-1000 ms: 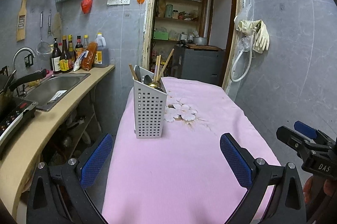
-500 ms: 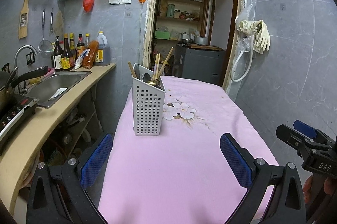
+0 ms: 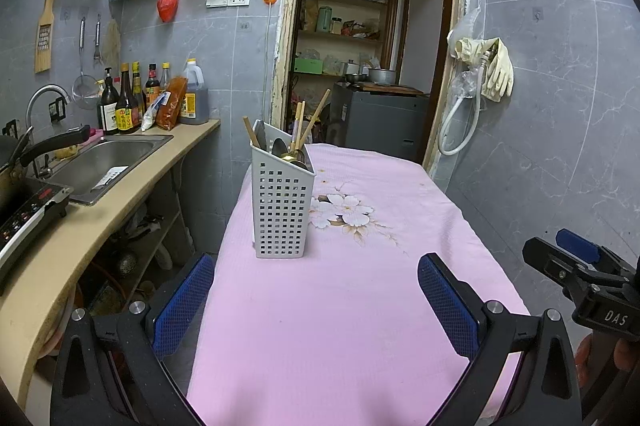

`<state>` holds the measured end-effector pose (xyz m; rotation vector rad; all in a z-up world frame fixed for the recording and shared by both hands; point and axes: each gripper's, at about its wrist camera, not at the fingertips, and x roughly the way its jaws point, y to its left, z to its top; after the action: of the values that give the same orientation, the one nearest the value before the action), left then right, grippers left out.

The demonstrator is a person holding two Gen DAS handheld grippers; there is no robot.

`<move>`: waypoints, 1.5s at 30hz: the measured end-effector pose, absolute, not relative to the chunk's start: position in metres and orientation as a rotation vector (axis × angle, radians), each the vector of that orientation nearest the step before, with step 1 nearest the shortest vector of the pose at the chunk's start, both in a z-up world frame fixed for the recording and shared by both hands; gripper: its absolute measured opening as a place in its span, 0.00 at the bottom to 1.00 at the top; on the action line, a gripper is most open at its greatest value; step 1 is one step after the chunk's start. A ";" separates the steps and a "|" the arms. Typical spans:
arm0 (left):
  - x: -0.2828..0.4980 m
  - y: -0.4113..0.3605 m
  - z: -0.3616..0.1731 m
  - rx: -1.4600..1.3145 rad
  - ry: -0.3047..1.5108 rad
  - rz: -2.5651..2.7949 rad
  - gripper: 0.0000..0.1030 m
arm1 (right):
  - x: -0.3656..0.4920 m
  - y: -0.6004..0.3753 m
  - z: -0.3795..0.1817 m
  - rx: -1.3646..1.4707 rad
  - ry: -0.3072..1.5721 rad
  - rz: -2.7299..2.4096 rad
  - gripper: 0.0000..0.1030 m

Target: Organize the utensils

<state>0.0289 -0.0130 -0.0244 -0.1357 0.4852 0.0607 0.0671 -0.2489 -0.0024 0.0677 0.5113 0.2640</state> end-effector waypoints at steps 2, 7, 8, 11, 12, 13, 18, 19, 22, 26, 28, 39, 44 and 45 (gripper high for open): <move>0.028 -0.014 -0.025 -0.137 0.485 0.061 1.00 | 0.067 -0.249 -0.002 0.069 0.512 0.265 0.99; 0.029 -0.013 -0.025 -0.136 0.485 0.060 1.00 | 0.068 -0.249 -0.002 0.067 0.510 0.264 0.99; 0.029 -0.014 -0.025 -0.136 0.486 0.060 1.00 | 0.068 -0.249 -0.002 0.067 0.510 0.264 0.99; 0.029 -0.014 -0.025 -0.136 0.487 0.060 1.00 | 0.068 -0.250 -0.002 0.067 0.511 0.265 0.99; 0.029 -0.014 -0.025 -0.136 0.486 0.061 1.00 | 0.068 -0.250 -0.002 0.068 0.512 0.266 0.99; 0.029 -0.014 -0.025 -0.137 0.485 0.062 1.00 | 0.068 -0.250 -0.002 0.068 0.511 0.266 0.99; 0.029 -0.013 -0.025 -0.137 0.486 0.061 1.00 | 0.069 -0.248 -0.002 0.066 0.510 0.266 0.99; 0.029 -0.014 -0.025 -0.138 0.486 0.061 1.00 | 0.069 -0.248 -0.002 0.066 0.510 0.265 0.99; 0.029 -0.013 -0.025 -0.137 0.487 0.061 1.00 | 0.069 -0.248 -0.002 0.066 0.510 0.265 0.99; 0.029 -0.013 -0.025 -0.138 0.486 0.062 1.00 | 0.069 -0.248 -0.002 0.066 0.511 0.266 0.99; 0.029 -0.012 -0.025 -0.138 0.486 0.061 1.00 | 0.069 -0.248 -0.002 0.066 0.511 0.266 0.99; 0.029 -0.012 -0.025 -0.139 0.487 0.060 1.00 | 0.070 -0.244 -0.003 0.065 0.513 0.270 0.99; 0.029 -0.012 -0.024 -0.140 0.489 0.061 1.00 | 0.071 -0.244 -0.003 0.064 0.514 0.271 0.99; 0.029 -0.012 -0.024 -0.140 0.488 0.061 1.00 | 0.070 -0.244 -0.003 0.064 0.514 0.271 0.99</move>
<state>0.0295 -0.0115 -0.0241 -0.1397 0.4885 0.0607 0.0704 -0.2442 -0.0031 0.0644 0.5138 0.2709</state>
